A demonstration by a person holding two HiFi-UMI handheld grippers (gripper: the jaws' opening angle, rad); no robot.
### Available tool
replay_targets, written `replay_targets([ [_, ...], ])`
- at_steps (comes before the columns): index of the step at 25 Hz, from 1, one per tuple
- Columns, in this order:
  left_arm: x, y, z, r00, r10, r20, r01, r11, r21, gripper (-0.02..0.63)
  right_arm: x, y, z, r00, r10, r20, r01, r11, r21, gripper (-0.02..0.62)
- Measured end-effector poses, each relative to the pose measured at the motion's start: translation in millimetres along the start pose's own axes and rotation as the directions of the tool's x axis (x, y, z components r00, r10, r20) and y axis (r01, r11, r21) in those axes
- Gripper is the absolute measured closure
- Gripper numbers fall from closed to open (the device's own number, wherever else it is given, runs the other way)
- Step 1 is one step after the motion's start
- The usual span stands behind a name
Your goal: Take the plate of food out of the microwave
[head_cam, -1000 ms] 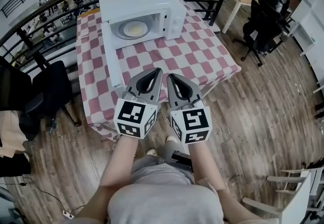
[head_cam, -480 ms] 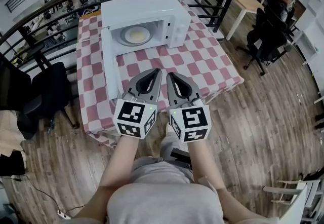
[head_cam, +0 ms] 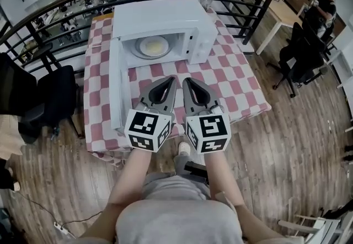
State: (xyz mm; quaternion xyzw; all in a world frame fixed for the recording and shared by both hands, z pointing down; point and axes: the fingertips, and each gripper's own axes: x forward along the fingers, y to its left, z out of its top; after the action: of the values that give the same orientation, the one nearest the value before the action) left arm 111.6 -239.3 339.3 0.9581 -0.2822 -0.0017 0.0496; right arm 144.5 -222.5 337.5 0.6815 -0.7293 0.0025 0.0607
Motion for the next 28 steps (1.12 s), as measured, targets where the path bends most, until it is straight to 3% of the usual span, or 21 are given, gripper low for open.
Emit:
replay_targets([
  [11,59,38,-14,0.992,0.123,-0.036,-0.124,0.992,-0.008,0.603,68,-35,-13,0.99,0.141,-0.014,-0.14,0.989,0.05,0.569],
  [25,102,77,-29,0.955,0.29,-0.057,-0.292,0.955,-0.045,0.603,127,-65,-33,0.943,0.331,-0.039,-0.323,0.937,0.136,0.565],
  [26,105,79,-30,0.952,0.301,-0.058,-0.304,0.951,-0.048,0.603,130,-68,-33,0.936,0.349,-0.034,-0.341,0.929,0.147,0.545],
  [28,110,83,-32,0.945,0.321,-0.058,-0.324,0.945,-0.054,0.603,136,-70,-34,0.921,0.389,-0.024,-0.381,0.91,0.162,0.446],
])
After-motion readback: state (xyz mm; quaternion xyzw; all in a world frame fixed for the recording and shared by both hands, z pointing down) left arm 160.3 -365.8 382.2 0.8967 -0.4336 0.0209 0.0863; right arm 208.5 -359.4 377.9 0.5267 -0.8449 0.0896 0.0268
